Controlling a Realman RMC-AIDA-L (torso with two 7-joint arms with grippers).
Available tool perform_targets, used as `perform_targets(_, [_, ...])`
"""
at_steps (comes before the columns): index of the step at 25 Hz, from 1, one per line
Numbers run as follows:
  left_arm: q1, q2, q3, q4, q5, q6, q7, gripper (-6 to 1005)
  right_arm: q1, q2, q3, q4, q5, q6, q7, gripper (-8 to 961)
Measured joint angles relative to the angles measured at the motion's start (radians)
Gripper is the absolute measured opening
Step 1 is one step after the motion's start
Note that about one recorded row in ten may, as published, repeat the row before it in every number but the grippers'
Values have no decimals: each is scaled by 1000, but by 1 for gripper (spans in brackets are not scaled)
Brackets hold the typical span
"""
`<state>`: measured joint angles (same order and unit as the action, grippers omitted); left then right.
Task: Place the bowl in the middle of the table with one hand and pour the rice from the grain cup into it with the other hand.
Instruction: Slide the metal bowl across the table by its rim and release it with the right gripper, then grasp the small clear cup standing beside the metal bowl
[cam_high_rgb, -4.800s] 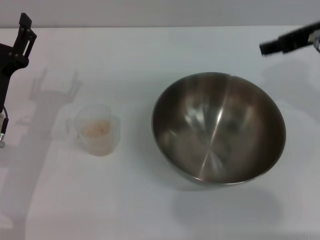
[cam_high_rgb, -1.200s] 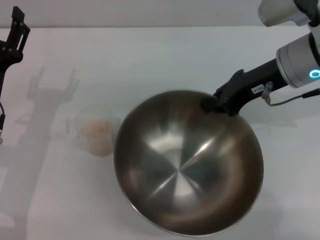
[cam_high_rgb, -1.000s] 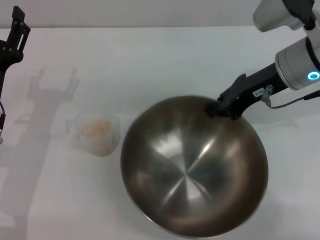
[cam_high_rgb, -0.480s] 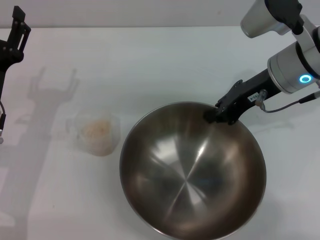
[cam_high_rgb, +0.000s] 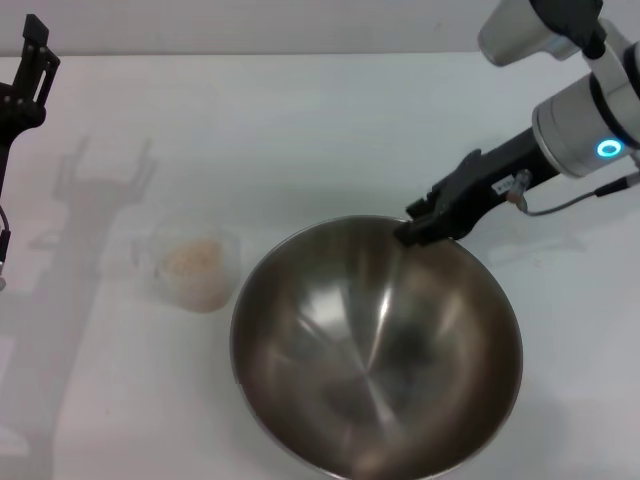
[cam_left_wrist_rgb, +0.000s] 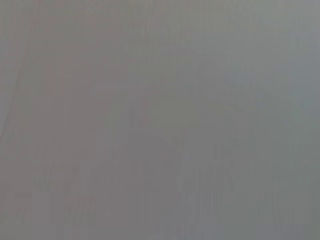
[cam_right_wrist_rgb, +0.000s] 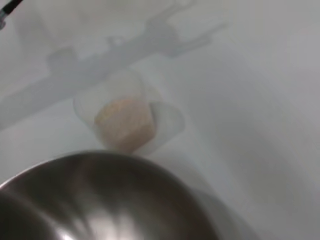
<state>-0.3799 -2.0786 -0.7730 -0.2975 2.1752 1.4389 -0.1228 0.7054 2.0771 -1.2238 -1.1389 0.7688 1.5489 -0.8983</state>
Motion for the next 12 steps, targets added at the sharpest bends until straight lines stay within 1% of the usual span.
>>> perform_targets(4, [3,0,0,0,0,1,-3,747,-4,1,-2,-72,7,-25,0,328])
perform_targets(6, [9,0,0,0,0,5,-4,746,-4,2,-5,-87,8,-39,0,380])
perform_targets(7, [13,0,0,0,0,6,-4,746,-7,2,-26,-122,8,-90,0,407])
perform_targets(8, [13,0,0,0,0,6,-4,745,-7,2,-26,-122,8,-90,0,433])
perform_targets(10, [18,0,0,0,0,10,-3,745,-20,3,-56,-158,7,-167,-6,485])
perform_targets(11, [21,0,0,0,0,13,-2,744,-30,3,-78,-178,5,-220,-10,485])
perform_targets(12, [27,0,0,0,0,19,0,744,-62,3,-141,-221,-4,-359,-24,485])
